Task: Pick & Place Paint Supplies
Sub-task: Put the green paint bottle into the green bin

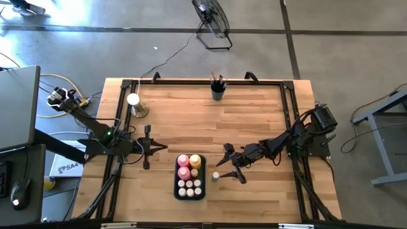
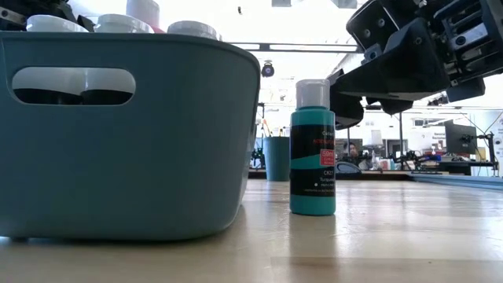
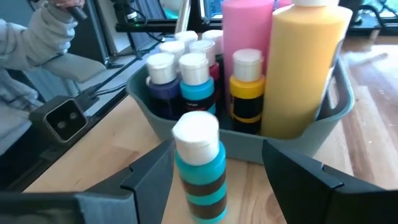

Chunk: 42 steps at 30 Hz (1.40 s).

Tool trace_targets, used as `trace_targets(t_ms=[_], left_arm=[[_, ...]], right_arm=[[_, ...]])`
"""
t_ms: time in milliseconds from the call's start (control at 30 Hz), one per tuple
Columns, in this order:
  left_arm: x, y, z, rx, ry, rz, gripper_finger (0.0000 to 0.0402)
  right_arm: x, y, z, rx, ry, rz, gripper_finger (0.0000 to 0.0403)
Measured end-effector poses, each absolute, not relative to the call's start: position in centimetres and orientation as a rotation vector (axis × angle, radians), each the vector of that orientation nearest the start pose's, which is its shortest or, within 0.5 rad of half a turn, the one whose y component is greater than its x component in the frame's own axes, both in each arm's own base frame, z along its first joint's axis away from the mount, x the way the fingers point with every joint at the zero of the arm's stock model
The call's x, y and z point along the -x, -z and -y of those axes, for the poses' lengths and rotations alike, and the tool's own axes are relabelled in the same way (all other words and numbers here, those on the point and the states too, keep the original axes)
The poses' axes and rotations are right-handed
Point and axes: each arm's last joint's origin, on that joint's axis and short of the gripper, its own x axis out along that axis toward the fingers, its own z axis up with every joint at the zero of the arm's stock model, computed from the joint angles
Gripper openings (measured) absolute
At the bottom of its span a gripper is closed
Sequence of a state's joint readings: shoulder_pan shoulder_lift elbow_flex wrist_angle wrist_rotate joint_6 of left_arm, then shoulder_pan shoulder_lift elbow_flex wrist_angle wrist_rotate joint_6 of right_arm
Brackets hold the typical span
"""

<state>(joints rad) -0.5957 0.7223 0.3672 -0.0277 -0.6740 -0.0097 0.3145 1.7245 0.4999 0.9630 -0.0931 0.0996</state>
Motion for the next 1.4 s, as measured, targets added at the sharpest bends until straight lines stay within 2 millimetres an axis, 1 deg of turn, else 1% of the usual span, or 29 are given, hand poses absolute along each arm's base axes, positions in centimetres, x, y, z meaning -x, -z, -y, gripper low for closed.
trace_targets(t_ms=[167,300,433,833,933,1067,1133,1400], left_arm=[[-14.0,-21.5,7.3,-0.219,-0.081,-0.308,0.0],[-14.0,-21.5,7.3,-0.219,-0.08,-0.308,0.0],[-13.9,-21.5,7.3,-0.206,-0.08,-0.316,0.0],[-13.9,-21.3,7.2,-0.209,-0.083,-0.335,0.0],[-13.9,-21.3,7.2,-0.208,-0.083,-0.334,0.0],[-13.9,-21.3,7.2,-0.194,-0.086,-0.333,0.0],[-13.9,-21.3,7.2,-0.191,-0.087,-0.333,0.0],[-13.8,-21.1,7.2,-0.196,-0.086,-0.347,0.0]], right_arm=[[-28.0,-12.7,-9.3,-0.067,-0.376,-0.278,0.0238],[-29.0,-12.2,-9.7,-0.071,-0.396,-0.287,0.0238],[-29.6,-11.5,-10.0,-0.074,-0.421,-0.312,0.0238],[-29.6,-11.7,-10.0,-0.102,-0.431,-0.304,0.0238],[-30.2,-11.7,-10.3,-0.103,-0.433,-0.296,0.0238],[-31.2,-11.0,-10.7,-0.107,-0.468,-0.311,0.0238],[-31.4,-10.8,-10.8,-0.109,-0.486,-0.32,0.0238],[-31.4,-11.1,-10.8,-0.11,-0.48,-0.307,0.0238]])
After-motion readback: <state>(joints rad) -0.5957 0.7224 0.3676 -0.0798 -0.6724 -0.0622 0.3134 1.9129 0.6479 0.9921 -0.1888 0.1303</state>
